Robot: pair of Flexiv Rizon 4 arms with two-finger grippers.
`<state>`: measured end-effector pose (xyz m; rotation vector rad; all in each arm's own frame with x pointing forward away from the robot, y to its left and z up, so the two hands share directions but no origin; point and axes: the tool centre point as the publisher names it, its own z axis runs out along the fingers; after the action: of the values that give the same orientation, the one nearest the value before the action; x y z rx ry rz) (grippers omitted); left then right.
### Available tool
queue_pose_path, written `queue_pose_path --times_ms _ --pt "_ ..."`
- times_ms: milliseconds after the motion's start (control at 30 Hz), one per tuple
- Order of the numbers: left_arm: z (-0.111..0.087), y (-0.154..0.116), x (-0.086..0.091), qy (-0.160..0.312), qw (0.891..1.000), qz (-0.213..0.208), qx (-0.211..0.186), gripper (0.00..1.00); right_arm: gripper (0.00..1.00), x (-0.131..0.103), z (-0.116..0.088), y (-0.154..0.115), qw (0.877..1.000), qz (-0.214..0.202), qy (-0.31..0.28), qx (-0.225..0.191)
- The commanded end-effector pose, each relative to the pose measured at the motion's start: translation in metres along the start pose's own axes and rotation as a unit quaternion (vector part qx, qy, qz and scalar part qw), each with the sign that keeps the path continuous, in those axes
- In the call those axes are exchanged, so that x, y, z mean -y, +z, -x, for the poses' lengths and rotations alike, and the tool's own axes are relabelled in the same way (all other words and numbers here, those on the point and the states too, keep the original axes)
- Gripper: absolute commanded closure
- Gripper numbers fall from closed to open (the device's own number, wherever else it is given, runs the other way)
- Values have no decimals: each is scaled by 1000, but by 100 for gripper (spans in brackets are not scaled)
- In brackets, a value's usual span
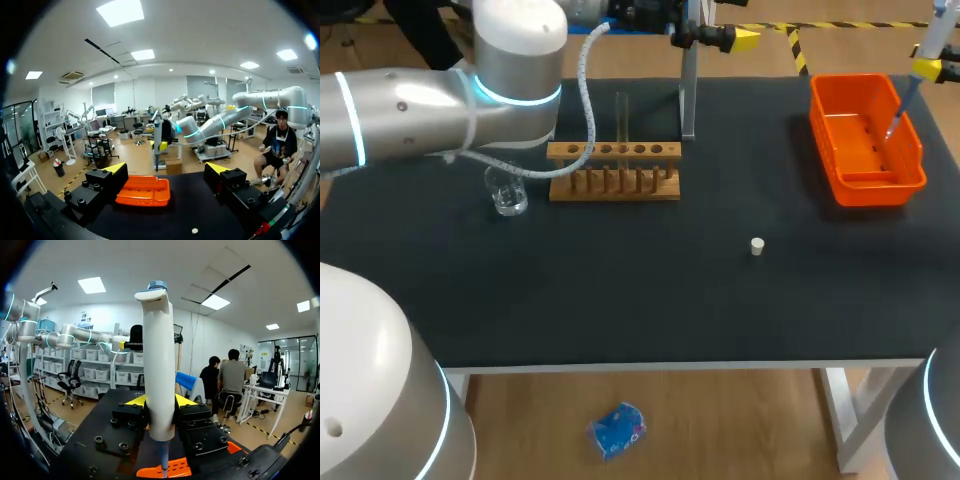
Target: Invert the test tube, pick up the pipette, mount the tip to pipette, aspirate from beaker and dispense into the tube, eject the tip, return the pipette, and cap with the stopper.
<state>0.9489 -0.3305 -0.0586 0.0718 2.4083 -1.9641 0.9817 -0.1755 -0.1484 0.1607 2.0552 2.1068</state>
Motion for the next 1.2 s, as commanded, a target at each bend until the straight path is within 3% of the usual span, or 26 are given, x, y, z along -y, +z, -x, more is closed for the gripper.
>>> queue_pose_path --times_ms 33,233,500,833,1200 --pt "1 2 -1 0 1000 -2 1 0 100 0 1 -1 1000 0 0 -2" --pt "4 6 0 -1 1000 0 0 0 100 0 1 -1 1000 0 0 -2" --pt "47 77 17 -9 999 12 -28 0 100 0 1 -1 1000 0 0 -2" --pt "69 158 42 -17 997 10 -77 0 100 0 1 -1 1000 0 0 -2" --pt "70 162 43 -18 996 6 -82 0 100 0 1 -1 1000 0 0 -2"
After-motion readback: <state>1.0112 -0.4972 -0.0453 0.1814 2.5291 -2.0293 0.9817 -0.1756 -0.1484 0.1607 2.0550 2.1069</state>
